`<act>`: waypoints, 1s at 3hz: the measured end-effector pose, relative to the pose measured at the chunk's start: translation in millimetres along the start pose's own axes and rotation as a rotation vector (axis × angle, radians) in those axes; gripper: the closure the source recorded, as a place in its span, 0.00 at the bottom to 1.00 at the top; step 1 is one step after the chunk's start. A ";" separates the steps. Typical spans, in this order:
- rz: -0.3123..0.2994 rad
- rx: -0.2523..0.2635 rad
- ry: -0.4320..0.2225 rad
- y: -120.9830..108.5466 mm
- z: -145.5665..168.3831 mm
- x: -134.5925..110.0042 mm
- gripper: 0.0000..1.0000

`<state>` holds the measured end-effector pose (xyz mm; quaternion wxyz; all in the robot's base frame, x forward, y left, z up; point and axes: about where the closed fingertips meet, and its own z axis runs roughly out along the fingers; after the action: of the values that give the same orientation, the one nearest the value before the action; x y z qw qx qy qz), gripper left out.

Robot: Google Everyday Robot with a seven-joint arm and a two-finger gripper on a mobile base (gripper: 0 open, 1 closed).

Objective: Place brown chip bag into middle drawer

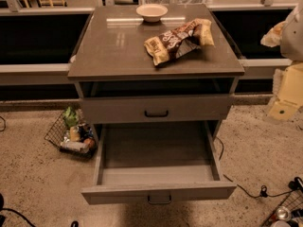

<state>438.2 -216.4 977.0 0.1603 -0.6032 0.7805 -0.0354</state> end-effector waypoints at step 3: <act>-0.208 0.074 -0.011 -76.2 47.3 -47.9 0.00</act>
Offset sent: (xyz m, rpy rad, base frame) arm 0.0732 0.0164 -0.0166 -0.0855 -0.0336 0.1040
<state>533.6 -184.8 961.1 0.1823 -0.6748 0.7110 -0.0775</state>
